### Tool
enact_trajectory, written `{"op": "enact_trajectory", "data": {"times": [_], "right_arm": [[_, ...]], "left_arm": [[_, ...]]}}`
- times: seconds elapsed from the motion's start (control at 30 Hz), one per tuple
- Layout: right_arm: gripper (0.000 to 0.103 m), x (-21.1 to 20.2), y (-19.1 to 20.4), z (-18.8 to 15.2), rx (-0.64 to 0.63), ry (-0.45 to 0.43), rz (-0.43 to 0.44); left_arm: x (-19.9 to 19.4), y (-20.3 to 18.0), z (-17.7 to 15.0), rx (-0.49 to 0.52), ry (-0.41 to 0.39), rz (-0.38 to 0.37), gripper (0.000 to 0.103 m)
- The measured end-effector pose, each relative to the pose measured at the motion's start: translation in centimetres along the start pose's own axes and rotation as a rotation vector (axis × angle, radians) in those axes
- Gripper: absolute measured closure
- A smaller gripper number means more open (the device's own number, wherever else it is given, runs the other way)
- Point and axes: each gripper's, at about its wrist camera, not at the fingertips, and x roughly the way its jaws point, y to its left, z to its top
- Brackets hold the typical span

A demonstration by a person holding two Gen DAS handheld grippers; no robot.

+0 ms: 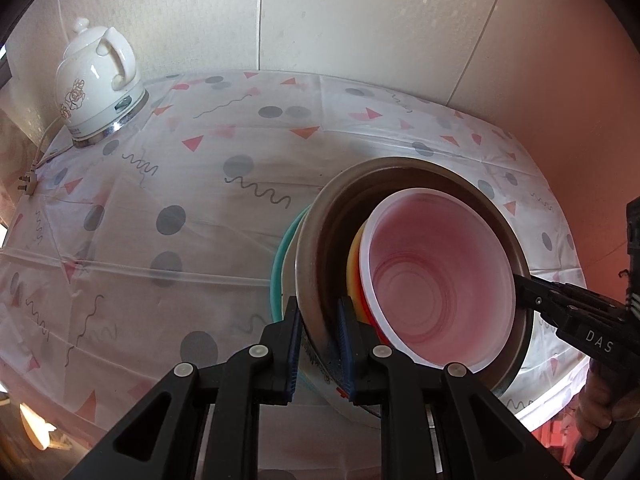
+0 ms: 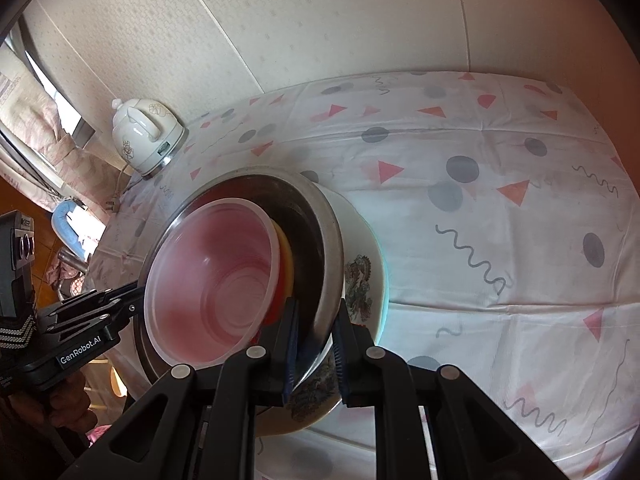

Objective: Organize plates and bowls
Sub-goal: 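Lift the steel bowl with both grippers and carry it over the plate stack, then lower the steel bowl onto the plate stack and open both grippers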

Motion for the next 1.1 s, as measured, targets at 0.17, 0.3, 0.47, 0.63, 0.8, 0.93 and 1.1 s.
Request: {"op": "enact_trajectory", "data": {"times": [0.17, 0.3, 0.47, 0.63, 0.8, 0.93, 1.1], "right_arm": [[0.087, 0.2, 0.4, 0.6, -0.026, 0.048, -0.027], [0.087, 0.2, 0.7, 0.6, -0.036, 0.052, -0.059], [0.087, 0.0, 1.1, -0.1, -0.008, 0.011, -0.097], [0.087, 0.0, 1.3, -0.5, 0.046, -0.029, -0.138], [0.087, 0.0, 1.5, -0.5, 0.072, -0.022, -0.153], [0.087, 0.2, 1.8, -0.5, 0.062, -0.023, -0.165], [0.087, 0.0, 1.9, -0.9, 0.058, -0.038, -0.173]], "left_arm": [[0.1, 0.0, 0.0, -0.029, 0.008, 0.001, 0.086], [0.1, -0.1, -0.2, -0.021, -0.006, 0.002, 0.085], [0.0, -0.1, -0.4, 0.02, -0.023, -0.004, 0.085], [-0.2, -0.1, -0.6, 0.057, -0.046, -0.018, 0.084], [-0.3, -0.1, -0.9, 0.041, -0.06, -0.017, 0.083], [-0.3, -0.4, -1.1, 0.037, -0.069, 0.0, 0.083], [-0.4, -0.6, -1.3, 0.041, -0.077, 0.02, 0.083]]}}
